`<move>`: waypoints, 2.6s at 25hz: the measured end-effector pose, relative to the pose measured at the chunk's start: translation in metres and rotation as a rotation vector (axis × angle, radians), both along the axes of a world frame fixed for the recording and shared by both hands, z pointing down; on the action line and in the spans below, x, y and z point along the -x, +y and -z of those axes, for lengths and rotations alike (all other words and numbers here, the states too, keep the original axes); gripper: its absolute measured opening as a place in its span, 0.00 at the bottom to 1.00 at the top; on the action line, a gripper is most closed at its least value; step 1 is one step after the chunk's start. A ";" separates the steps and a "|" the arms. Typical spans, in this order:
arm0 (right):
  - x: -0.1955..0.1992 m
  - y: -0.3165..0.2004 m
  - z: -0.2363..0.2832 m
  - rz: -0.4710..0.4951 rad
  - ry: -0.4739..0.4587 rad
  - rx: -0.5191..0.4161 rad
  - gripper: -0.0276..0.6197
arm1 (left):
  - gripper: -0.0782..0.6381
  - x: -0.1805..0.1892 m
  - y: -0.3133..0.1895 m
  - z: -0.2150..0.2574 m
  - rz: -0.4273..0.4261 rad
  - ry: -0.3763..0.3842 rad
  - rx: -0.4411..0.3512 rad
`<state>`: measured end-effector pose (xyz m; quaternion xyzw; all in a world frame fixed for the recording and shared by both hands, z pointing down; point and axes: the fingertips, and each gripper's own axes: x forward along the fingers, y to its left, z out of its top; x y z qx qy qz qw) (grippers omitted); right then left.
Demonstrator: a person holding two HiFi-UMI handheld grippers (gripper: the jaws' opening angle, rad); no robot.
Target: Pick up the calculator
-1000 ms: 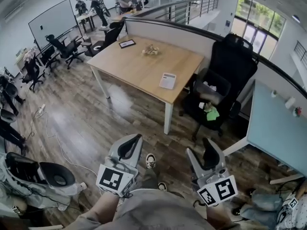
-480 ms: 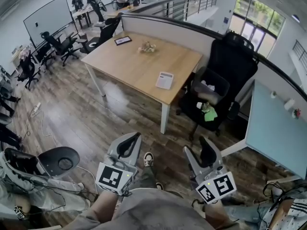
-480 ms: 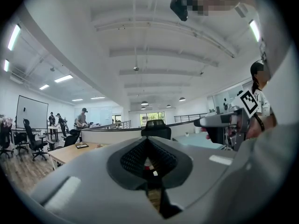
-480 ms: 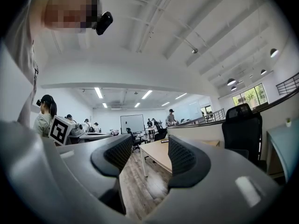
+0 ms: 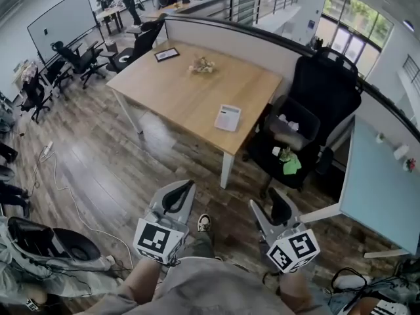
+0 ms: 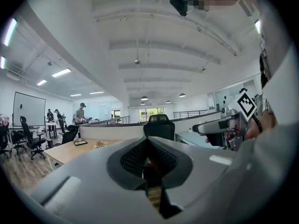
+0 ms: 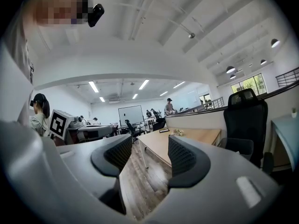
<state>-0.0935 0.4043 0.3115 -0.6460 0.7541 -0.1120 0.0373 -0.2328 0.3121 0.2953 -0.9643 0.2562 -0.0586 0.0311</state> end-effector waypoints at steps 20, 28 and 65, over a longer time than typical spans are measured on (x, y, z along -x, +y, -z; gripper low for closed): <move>-0.049 -0.239 -0.070 -0.006 -0.057 0.235 0.40 | 0.11 -0.057 -0.240 -0.047 -0.121 -0.127 0.085; -0.075 -0.305 -0.103 -0.027 -0.056 0.317 0.40 | 0.11 -0.072 -0.306 -0.080 -0.152 -0.161 0.161; -0.236 -0.558 -0.286 0.522 0.079 0.691 0.40 | 0.11 -0.242 -0.471 -0.217 0.195 -0.345 0.449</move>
